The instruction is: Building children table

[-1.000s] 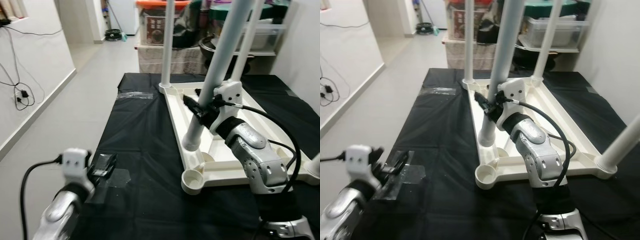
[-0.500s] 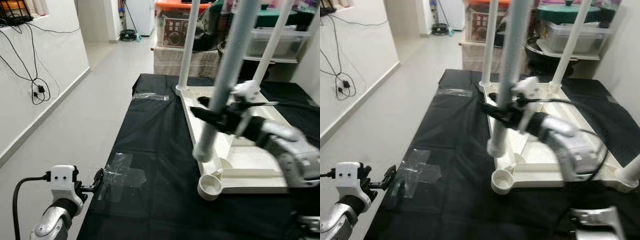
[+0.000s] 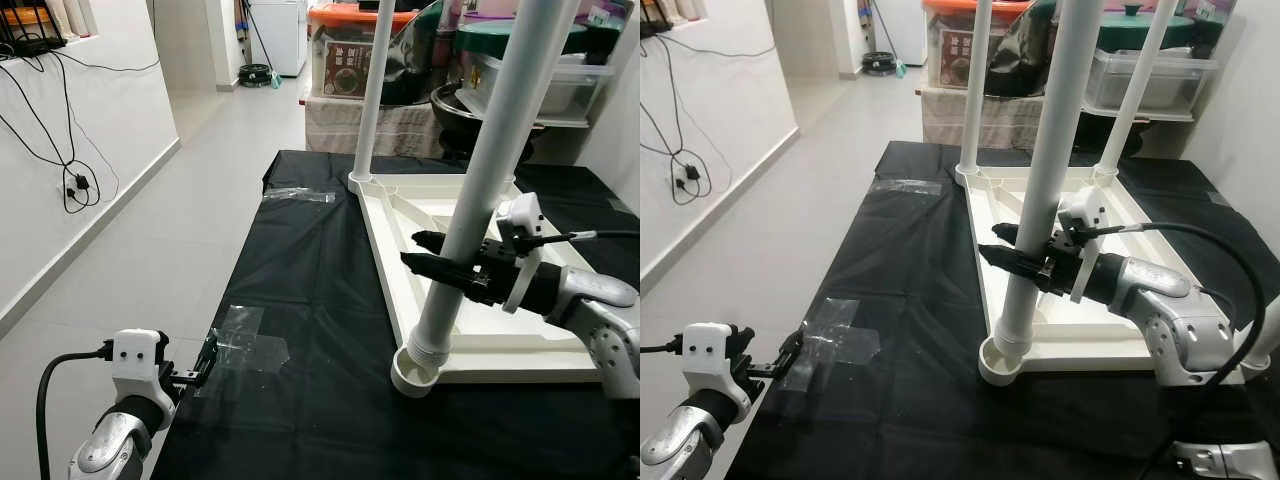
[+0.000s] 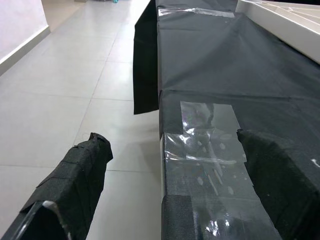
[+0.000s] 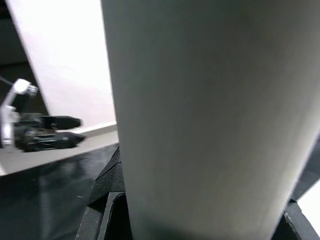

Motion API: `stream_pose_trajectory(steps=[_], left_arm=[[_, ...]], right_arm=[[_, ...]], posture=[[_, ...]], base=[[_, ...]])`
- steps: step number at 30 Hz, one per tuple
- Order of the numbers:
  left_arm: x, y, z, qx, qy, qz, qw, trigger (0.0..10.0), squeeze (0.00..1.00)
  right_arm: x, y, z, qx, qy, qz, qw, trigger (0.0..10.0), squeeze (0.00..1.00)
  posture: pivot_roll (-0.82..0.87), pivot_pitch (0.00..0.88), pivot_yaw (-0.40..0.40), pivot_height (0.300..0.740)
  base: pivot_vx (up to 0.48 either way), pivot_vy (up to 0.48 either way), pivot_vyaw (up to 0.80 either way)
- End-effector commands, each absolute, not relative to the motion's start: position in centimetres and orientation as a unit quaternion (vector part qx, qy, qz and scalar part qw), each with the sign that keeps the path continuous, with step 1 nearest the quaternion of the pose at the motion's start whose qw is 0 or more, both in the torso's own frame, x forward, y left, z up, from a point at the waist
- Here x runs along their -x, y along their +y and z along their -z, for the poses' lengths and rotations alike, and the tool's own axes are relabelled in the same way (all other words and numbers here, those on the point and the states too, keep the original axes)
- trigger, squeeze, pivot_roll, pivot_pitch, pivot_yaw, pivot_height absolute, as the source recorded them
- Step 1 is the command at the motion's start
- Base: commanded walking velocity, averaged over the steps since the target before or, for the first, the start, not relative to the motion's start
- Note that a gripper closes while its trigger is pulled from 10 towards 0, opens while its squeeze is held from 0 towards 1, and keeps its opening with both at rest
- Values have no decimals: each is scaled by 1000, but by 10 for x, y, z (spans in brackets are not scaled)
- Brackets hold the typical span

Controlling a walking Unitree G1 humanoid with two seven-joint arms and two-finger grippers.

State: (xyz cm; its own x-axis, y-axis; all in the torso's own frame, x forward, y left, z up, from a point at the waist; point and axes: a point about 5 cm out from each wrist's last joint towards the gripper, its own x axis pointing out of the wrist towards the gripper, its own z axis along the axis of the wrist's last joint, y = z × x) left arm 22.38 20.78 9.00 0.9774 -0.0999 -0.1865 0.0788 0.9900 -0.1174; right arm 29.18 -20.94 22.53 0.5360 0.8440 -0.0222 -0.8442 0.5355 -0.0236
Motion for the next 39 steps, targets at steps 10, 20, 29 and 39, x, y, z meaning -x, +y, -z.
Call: stream_pose_trajectory(steps=[10,20,29,39], left_arm=[[-223,209,-87,49,98,48,993,10000,0],[-224,207,-88,48,99,57,992,10000,0],[-223,206,-88,51,99,62,992,10000,0],[-225,206,-87,56,101,61,991,10000,0]], right_arm=[[-282,-201,-211,8,18,-514,857,10000,0],[-286,-203,-184,5,42,-478,877,10000,0],[-283,-205,-171,-1,53,-464,884,10000,0],[-269,-170,-156,-17,58,-436,898,10000,0]], posture=[[100,0,-44,740],[106,0,-40,740],[107,0,-38,740],[95,0,-27,740]], base=[[0,0,0],[0,0,0],[0,0,0],[0,0,0]])
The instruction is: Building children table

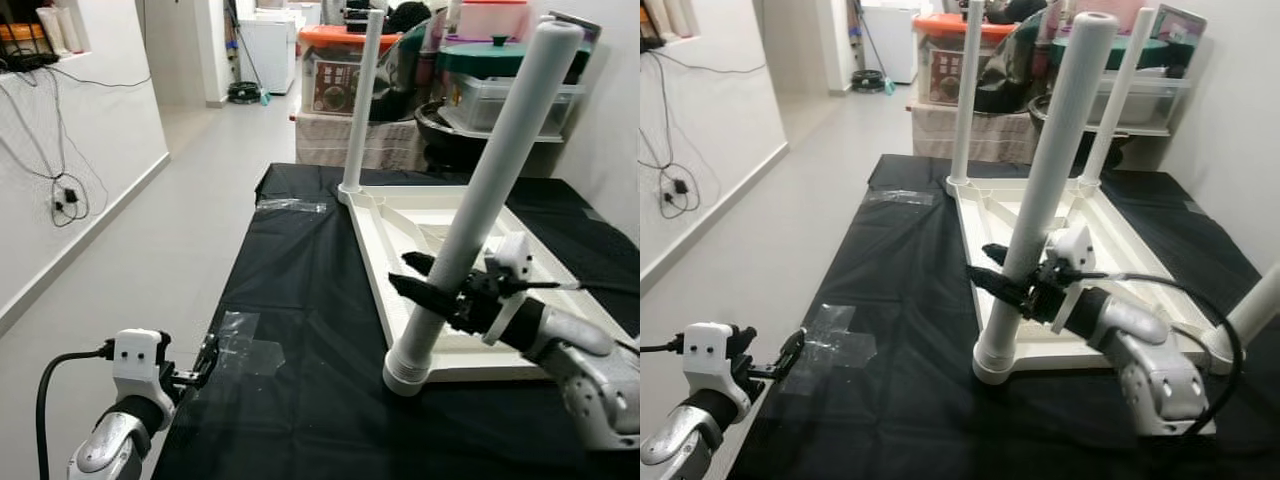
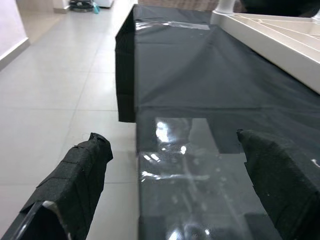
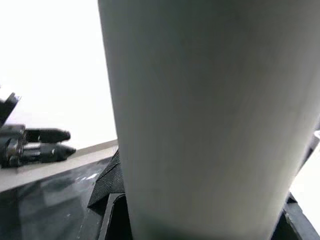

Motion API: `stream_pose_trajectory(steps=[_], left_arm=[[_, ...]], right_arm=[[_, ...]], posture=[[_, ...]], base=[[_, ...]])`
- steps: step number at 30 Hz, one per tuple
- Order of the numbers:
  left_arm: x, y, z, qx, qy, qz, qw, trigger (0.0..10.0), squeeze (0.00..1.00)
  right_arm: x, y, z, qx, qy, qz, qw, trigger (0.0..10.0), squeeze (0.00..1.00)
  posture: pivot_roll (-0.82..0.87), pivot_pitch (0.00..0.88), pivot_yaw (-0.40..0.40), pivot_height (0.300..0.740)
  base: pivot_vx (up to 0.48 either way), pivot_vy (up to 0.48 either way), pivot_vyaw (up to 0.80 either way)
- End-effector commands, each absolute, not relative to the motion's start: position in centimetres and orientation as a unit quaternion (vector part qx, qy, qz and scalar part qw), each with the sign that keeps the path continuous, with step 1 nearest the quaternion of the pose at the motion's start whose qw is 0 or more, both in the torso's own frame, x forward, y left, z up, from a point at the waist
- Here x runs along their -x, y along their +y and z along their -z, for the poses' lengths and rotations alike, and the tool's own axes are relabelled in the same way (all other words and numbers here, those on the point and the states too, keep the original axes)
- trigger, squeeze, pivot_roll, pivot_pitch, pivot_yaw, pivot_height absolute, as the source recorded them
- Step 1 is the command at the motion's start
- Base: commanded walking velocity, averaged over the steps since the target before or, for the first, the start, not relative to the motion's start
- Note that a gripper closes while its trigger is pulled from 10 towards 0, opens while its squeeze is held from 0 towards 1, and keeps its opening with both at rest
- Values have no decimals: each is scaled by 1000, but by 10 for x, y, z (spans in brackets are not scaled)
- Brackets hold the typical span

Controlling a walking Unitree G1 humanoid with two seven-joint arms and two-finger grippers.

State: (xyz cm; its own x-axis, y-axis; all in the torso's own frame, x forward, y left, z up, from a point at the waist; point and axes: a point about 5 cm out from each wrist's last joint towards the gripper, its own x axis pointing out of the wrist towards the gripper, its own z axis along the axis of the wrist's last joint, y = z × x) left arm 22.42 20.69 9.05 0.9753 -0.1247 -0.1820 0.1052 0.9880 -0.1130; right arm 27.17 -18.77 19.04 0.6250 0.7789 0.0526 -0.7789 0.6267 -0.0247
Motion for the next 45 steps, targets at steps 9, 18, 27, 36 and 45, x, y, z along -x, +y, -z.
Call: stream_pose_trajectory(steps=[9,18,27,36,45], left_arm=[[-227,205,-86,57,101,63,991,10000,0],[-228,200,-84,62,101,64,991,10000,0],[-228,202,-81,61,104,54,991,10000,0],[-226,200,-78,64,108,50,991,10000,0],[-227,203,-79,61,107,41,992,10000,0]], right_arm=[[-289,-156,-133,8,128,-287,949,10000,0],[-299,-147,-108,24,198,-101,975,10000,0],[-307,-167,-95,1,227,41,973,10000,0],[-303,-184,-87,-27,242,130,961,10000,0],[-300,-198,-96,-23,194,259,946,10000,0]], posture=[[91,0,-33,740],[97,0,-48,740],[98,0,-59,740],[96,0,-57,740],[100,0,-57,740]], base=[[0,0,0],[0,0,0],[0,0,0],[0,0,0],[0,0,0]])
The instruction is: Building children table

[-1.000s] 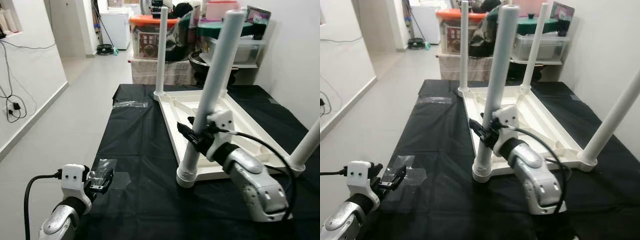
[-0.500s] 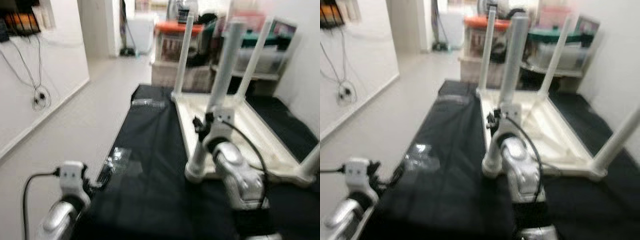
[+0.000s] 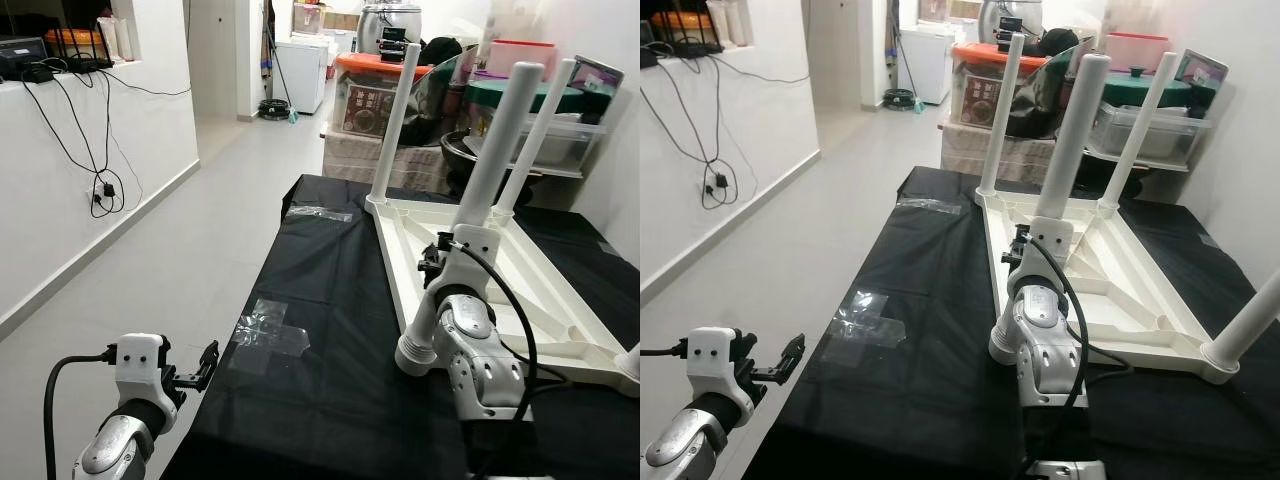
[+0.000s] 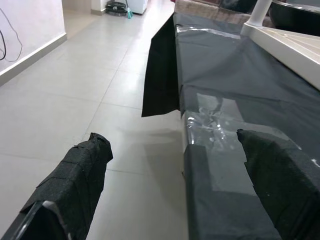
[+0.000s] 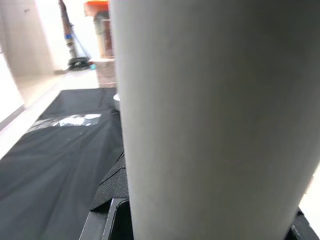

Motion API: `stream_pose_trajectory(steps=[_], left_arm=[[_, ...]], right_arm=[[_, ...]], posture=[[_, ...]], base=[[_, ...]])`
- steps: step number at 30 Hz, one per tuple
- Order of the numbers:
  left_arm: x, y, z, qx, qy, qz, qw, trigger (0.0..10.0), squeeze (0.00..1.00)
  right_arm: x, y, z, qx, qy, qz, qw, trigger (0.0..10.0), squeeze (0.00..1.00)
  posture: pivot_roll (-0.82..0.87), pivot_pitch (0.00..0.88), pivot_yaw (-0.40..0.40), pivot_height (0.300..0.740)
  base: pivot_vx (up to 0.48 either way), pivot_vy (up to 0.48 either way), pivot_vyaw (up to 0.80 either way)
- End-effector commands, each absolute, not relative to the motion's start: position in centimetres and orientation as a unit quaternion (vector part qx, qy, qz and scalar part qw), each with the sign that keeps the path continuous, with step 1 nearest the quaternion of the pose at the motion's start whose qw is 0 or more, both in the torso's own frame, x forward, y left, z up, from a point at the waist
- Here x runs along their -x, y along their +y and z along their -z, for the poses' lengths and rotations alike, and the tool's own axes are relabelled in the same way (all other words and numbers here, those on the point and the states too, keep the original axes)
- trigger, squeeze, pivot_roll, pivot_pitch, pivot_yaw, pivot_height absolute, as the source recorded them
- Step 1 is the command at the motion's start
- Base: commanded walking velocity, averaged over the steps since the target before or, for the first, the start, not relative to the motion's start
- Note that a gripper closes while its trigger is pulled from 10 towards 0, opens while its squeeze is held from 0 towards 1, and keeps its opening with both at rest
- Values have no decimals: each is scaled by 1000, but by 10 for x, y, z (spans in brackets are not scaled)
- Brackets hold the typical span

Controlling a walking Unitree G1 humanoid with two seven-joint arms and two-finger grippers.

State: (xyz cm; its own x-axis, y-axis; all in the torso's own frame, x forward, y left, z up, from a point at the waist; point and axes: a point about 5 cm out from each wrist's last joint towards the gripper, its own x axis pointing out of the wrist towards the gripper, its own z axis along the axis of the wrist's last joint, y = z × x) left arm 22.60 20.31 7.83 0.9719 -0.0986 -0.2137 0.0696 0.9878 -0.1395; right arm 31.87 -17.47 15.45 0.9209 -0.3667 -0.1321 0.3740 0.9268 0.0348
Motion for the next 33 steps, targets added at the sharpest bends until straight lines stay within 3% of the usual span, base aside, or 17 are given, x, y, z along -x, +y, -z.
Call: stream_pose_trajectory(steps=[1,6,16,33], left_arm=[[-227,203,-79,61,107,41,992,10000,0],[-227,205,-78,58,107,35,992,10000,0],[-228,206,-78,59,107,31,992,10000,0],[-230,207,-77,55,108,38,992,10000,0]], right_arm=[[-300,-198,-96,-23,194,259,946,10000,0],[-294,-203,-103,-32,160,314,935,10000,0],[-293,-197,-106,-29,141,334,932,10000,0],[-299,-192,-120,-46,100,299,948,10000,0]], posture=[[100,0,-57,740],[101,0,-56,740],[105,0,-57,740],[97,0,-50,740]], base=[[0,0,0],[0,0,0],[0,0,0],[0,0,0]])
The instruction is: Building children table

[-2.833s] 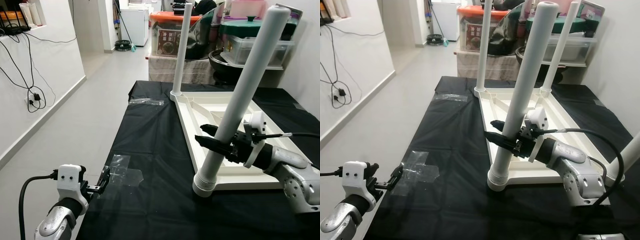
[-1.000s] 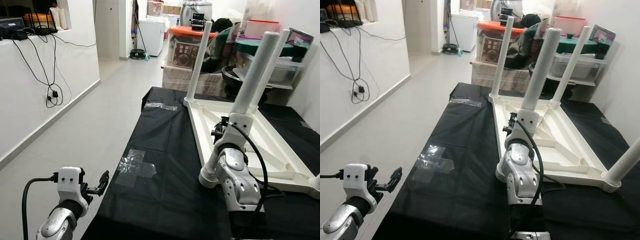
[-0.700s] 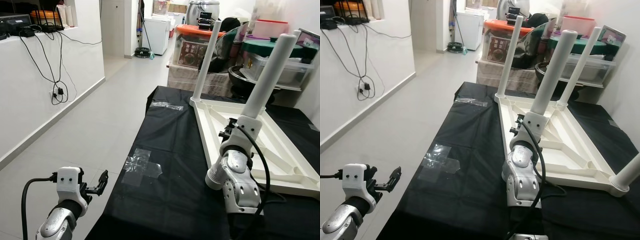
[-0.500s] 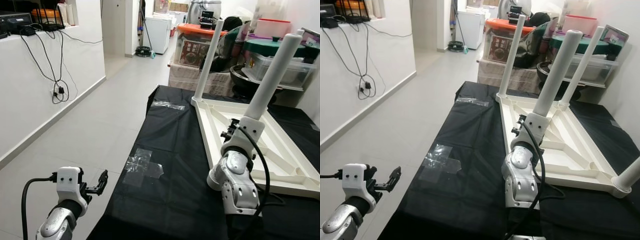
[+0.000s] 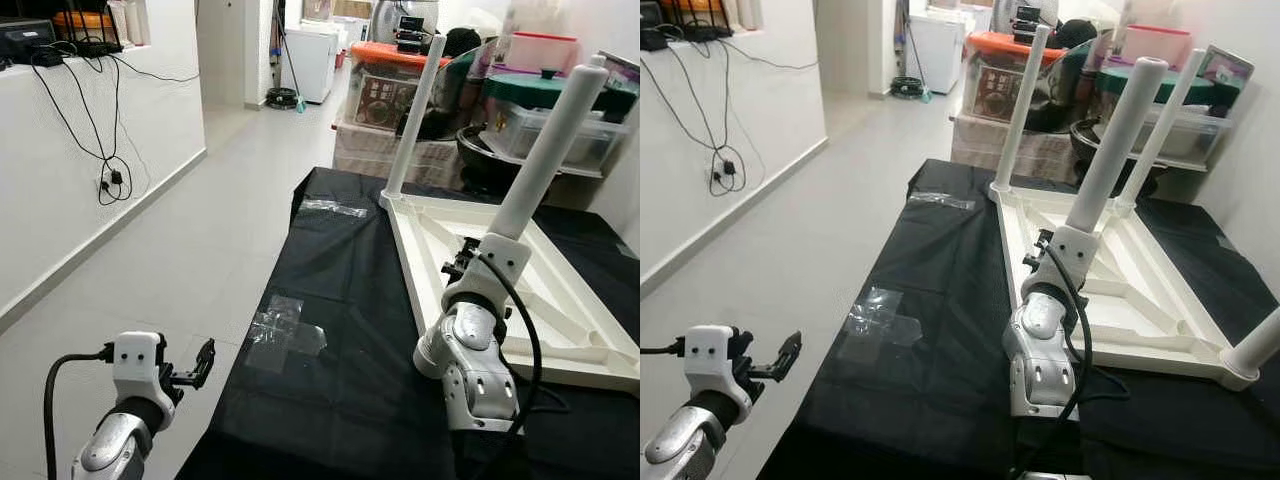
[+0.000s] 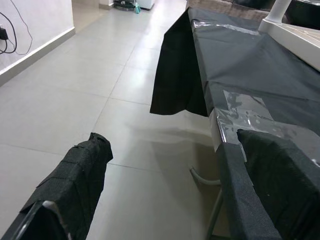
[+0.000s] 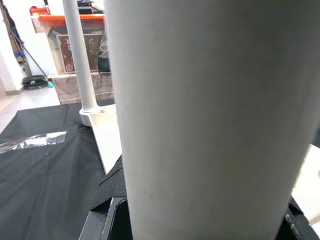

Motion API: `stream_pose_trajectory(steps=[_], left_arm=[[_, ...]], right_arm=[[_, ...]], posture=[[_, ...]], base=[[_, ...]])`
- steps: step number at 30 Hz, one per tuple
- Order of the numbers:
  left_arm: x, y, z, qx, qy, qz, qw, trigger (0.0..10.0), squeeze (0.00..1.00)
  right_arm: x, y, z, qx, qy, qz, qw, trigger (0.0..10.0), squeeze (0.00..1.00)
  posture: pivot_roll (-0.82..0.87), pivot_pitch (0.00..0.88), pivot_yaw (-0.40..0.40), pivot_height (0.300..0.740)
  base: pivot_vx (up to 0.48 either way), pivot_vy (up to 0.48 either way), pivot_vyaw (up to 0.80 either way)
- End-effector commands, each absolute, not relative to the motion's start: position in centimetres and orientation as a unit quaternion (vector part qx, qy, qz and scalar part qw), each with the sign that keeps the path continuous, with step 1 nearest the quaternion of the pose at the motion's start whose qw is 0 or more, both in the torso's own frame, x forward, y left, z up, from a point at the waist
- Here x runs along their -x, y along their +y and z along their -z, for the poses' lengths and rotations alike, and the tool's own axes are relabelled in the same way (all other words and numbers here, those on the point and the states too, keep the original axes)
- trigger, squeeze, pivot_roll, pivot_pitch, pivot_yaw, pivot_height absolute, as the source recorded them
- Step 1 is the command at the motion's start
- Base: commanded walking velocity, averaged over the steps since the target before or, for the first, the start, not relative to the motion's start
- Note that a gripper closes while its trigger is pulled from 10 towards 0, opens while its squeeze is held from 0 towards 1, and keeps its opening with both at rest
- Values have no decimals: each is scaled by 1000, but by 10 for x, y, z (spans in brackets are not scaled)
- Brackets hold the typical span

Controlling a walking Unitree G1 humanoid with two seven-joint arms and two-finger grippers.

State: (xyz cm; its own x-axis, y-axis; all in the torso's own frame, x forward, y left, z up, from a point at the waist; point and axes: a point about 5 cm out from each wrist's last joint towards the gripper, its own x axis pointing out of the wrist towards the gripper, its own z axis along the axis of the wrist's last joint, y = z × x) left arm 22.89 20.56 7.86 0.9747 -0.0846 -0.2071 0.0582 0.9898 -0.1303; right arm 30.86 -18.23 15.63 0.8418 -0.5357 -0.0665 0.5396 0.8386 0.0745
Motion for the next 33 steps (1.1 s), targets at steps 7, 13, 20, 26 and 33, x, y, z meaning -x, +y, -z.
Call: stream_pose_trajectory(steps=[7,13,20,26,33], left_arm=[[-231,206,-77,56,109,40,992,10000,0],[-231,206,-76,55,110,41,992,10000,0],[-232,206,-75,55,111,42,991,10000,0],[-233,206,-75,55,111,44,991,10000,0],[-234,205,-74,54,110,46,991,10000,0]], right_arm=[[-300,-192,-121,-45,97,297,949,10000,0],[-301,-193,-124,-48,91,295,950,10000,0],[-301,-193,-130,-54,74,297,951,10000,0],[-302,-193,-140,-72,51,294,952,10000,0],[-303,-192,-149,-71,38,288,954,10000,0]], posture=[[96,0,-50,740],[95,0,-51,740],[91,0,-48,740],[89,0,-46,740],[85,0,-47,740]], base=[[0,0,0],[0,0,0],[0,0,0],[0,0,0],[0,0,0]])
